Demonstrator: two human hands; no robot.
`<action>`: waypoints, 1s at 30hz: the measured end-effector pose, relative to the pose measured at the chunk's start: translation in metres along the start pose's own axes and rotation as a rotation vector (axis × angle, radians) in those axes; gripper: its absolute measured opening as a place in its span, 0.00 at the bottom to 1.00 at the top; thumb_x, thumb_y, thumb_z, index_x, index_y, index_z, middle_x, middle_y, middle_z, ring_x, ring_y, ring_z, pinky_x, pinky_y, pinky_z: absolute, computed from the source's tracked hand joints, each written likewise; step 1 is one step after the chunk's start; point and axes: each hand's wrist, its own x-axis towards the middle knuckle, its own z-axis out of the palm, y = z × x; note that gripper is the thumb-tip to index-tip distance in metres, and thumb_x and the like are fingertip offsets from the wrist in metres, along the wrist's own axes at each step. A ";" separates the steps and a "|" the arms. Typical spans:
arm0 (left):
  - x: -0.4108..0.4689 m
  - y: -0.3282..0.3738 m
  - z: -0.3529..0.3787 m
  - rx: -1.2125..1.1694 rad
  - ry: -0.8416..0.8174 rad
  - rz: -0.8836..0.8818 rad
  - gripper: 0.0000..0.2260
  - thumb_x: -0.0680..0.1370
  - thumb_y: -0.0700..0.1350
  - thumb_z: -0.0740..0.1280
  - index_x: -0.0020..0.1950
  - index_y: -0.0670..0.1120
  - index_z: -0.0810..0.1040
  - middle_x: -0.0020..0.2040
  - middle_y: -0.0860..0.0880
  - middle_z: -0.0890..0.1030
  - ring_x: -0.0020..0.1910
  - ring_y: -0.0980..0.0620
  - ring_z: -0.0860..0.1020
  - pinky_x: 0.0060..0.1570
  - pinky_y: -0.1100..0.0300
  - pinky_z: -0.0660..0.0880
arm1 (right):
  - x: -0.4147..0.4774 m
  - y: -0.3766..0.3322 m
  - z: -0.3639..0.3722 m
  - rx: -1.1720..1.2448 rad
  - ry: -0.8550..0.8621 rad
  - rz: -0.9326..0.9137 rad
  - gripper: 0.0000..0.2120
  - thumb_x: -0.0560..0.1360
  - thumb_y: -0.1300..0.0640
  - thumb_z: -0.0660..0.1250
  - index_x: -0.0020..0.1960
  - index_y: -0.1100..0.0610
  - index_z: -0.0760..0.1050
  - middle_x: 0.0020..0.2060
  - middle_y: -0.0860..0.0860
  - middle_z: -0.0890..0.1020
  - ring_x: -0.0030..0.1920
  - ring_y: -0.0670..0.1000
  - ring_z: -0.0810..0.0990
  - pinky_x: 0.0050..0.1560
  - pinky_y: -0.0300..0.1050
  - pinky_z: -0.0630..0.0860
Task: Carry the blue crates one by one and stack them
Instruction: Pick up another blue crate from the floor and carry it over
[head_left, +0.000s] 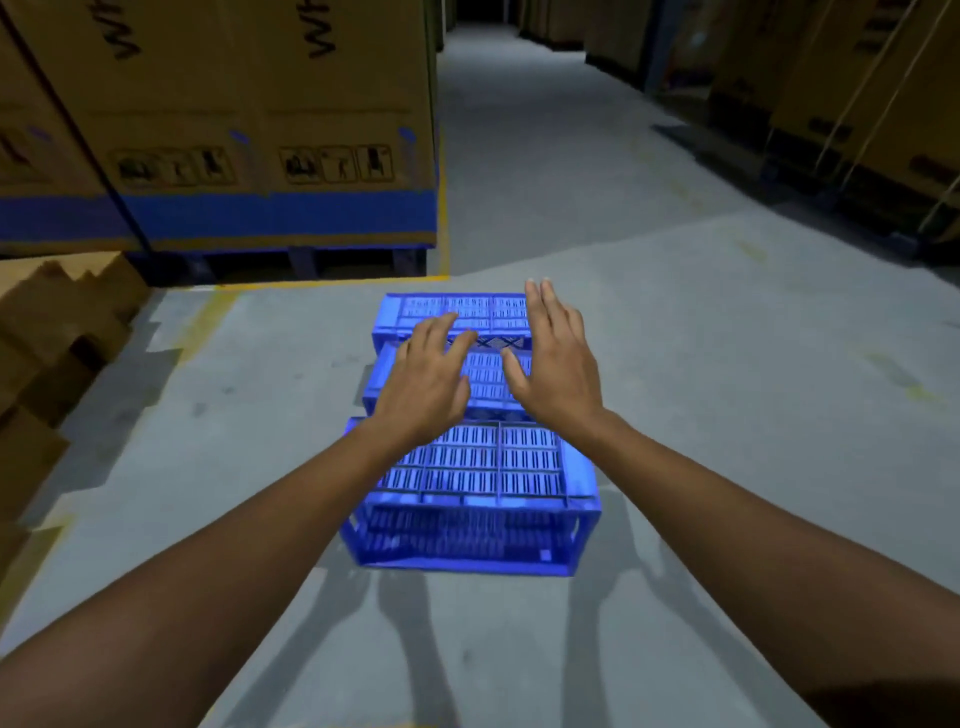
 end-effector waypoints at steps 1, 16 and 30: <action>-0.006 -0.002 0.026 0.005 0.009 -0.006 0.25 0.74 0.43 0.68 0.70 0.42 0.70 0.73 0.38 0.66 0.71 0.37 0.65 0.62 0.41 0.71 | -0.013 0.013 0.023 -0.014 -0.007 -0.010 0.37 0.75 0.52 0.66 0.79 0.61 0.55 0.77 0.60 0.61 0.72 0.62 0.64 0.66 0.56 0.71; -0.117 -0.047 0.290 -0.024 -0.274 -0.034 0.44 0.72 0.75 0.33 0.78 0.51 0.59 0.75 0.45 0.65 0.74 0.44 0.62 0.72 0.39 0.57 | -0.156 0.123 0.261 -0.392 -0.692 -0.171 0.49 0.73 0.26 0.56 0.81 0.51 0.41 0.80 0.58 0.44 0.79 0.60 0.50 0.75 0.66 0.51; -0.118 -0.035 0.246 0.200 -0.479 0.042 0.31 0.76 0.41 0.70 0.75 0.50 0.58 0.61 0.43 0.65 0.61 0.41 0.66 0.60 0.37 0.65 | -0.167 0.088 0.221 -0.475 -0.641 -0.165 0.31 0.76 0.64 0.66 0.74 0.47 0.60 0.66 0.58 0.67 0.62 0.63 0.67 0.62 0.62 0.68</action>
